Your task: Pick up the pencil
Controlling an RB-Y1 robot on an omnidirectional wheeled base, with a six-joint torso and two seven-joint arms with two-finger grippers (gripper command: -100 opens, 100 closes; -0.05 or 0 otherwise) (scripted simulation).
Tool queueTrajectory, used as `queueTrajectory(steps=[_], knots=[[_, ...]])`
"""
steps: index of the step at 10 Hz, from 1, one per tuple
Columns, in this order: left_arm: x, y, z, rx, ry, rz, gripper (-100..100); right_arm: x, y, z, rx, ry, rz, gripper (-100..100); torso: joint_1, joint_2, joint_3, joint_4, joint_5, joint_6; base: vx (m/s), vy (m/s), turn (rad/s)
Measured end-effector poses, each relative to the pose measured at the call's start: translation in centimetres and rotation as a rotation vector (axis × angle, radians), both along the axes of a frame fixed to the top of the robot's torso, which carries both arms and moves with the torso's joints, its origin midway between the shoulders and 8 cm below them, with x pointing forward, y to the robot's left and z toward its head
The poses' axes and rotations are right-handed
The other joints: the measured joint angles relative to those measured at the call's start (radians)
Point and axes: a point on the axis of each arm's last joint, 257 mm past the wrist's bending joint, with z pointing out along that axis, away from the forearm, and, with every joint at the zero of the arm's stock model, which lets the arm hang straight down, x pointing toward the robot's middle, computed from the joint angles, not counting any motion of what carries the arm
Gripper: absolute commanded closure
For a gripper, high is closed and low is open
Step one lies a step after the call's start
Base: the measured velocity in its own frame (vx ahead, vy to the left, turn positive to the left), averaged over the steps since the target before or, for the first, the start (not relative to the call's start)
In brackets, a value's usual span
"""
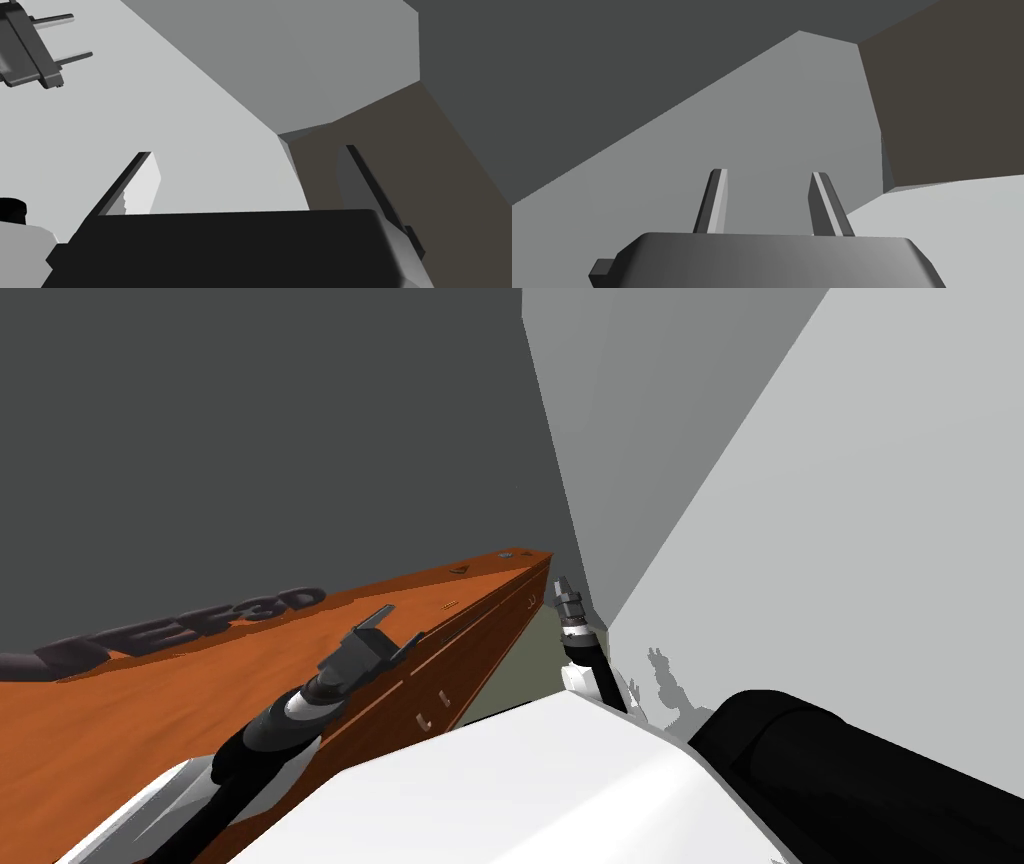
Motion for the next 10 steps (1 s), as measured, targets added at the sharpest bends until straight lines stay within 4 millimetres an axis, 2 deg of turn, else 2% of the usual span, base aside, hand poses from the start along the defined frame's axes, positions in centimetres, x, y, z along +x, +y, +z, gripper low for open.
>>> queueTrajectory(steps=[4, 10], knots=[[-0.2, -0.2, -1.7, 0.228, -0.095, 0.022, -100, 0.0, 0.0, 0.0, 0.0, 0.0, 0.0, 0, 0.0, 0.0, 0.0, 0.0, 0.0, 0.0, 0.008, 0.001, -0.08], [-0.5, 0.4, -4.6, 0.564, -0.258, 0.03, -100, 0.0, 0.0, 0.0, 0.0, 0.0, 0.0, 0, 0.0, 0.0, 0.0, 0.0, 0.0, 0.0, 0.015, 0.002, -0.098]])
